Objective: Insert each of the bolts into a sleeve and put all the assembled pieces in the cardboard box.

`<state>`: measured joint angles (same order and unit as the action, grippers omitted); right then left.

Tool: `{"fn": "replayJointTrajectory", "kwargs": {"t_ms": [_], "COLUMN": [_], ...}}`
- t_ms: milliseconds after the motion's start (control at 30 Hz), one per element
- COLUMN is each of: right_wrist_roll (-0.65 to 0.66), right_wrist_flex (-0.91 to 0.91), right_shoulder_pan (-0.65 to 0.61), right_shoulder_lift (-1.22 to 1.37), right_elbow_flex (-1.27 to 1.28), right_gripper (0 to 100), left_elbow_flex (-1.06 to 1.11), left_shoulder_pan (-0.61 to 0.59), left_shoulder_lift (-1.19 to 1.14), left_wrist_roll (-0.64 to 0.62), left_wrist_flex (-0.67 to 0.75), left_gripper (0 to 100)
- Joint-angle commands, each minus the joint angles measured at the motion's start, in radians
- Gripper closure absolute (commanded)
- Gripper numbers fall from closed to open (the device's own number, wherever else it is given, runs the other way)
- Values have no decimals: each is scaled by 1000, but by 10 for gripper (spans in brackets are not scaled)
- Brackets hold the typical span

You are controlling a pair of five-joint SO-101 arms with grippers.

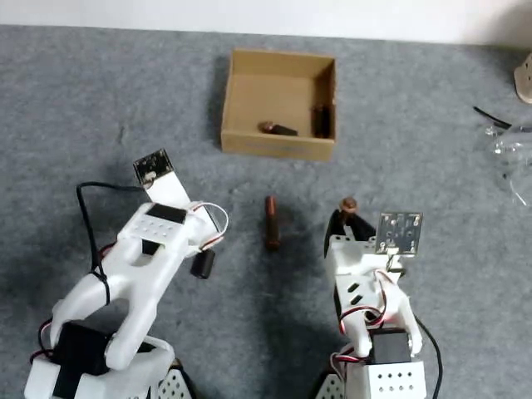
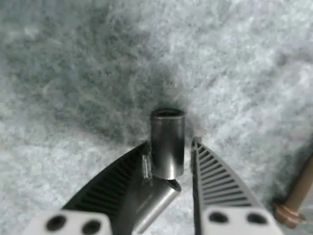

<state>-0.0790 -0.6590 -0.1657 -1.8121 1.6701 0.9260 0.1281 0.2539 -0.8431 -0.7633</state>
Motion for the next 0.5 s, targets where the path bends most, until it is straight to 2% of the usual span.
{"fn": "replayJointTrajectory", "kwargs": {"t_ms": [0,100,267,467], "right_wrist_roll": [-5,-5,-5,-5], "right_wrist_flex": [41,41,41,41], "right_shoulder_pan": [10,10,10,10], "right_shoulder_lift": [-12,-12,-12,-12], "right_elbow_flex": [47,47,47,47], "right_gripper": [995,995,995,995], "left_elbow_flex": [-36,-36,-47,-131], "left_shoulder_pan": [-45,-82,-73,-73], "left_shoulder_lift": [1,-8,-122,-194], "left_wrist_roll": [-6,-6,-3,-3], "left_wrist_flex": [25,48,72,5], "left_gripper": [863,863,863,864]}}
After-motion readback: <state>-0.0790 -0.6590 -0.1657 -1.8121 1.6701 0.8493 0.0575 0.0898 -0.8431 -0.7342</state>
